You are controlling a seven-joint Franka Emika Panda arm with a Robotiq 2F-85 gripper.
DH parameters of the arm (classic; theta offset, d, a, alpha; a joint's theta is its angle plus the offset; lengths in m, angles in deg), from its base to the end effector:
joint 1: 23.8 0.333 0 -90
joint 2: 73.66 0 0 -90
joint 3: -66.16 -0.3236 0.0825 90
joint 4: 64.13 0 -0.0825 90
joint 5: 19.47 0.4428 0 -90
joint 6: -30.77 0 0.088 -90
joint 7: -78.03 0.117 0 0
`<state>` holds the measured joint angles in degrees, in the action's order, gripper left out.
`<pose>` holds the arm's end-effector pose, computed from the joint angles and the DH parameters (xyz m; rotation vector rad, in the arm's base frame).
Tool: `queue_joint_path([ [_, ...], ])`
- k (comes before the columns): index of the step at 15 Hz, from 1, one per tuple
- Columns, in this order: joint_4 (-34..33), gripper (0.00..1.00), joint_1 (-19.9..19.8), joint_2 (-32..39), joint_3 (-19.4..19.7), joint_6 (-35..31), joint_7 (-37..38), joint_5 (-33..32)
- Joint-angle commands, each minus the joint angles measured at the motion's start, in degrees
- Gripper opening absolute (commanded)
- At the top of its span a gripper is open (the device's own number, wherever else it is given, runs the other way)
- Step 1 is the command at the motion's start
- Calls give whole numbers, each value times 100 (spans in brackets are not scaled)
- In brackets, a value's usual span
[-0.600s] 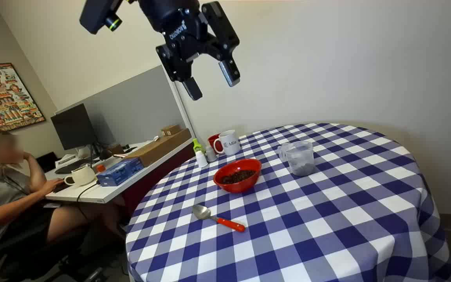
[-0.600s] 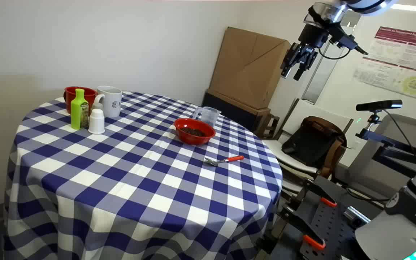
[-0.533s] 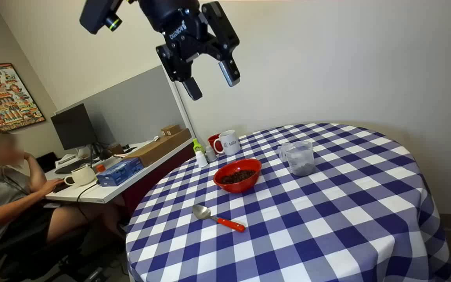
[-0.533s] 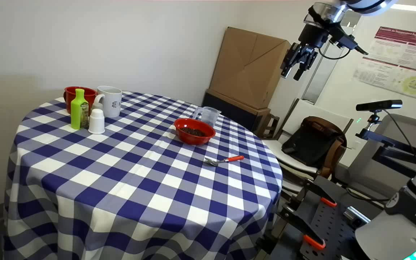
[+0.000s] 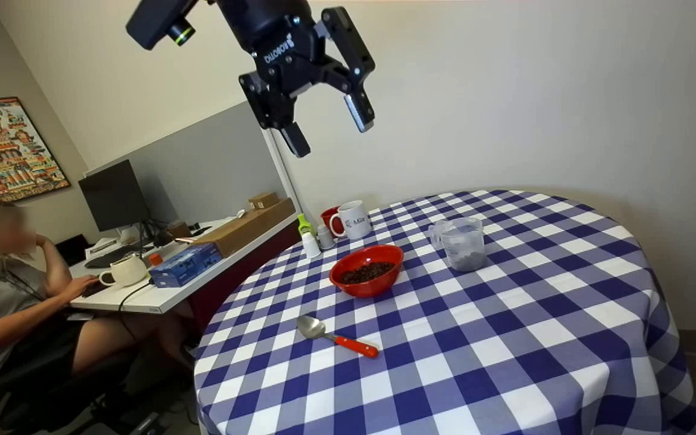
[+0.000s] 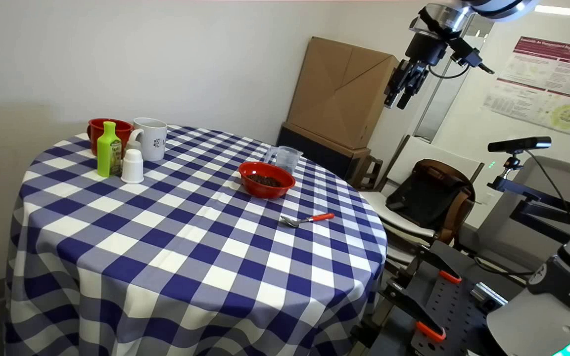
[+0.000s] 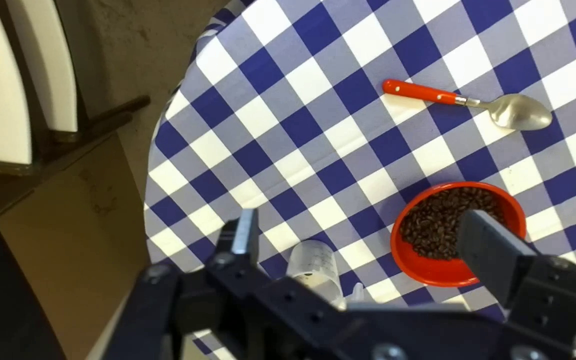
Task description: Pour the contents of the cup into the bowl
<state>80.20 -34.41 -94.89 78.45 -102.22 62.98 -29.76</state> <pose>0.4444 -0.1899 0.3877 3.0197 -0.0267 0.2107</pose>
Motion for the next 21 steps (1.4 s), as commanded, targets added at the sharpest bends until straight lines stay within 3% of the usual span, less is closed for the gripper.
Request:
queue_joint_path([
  [1,-675,100,361,865,261,7,-1233,300],
  [4,-1360,100,567,1683,273,102,-2236,665],
  [8,-2568,100,516,2896,-79,341,-3260,806],
  [16,-5062,100,305,5240,-728,421,-4306,-216],
  [21,-6523,100,198,6371,-932,1074,-4869,-303],
])
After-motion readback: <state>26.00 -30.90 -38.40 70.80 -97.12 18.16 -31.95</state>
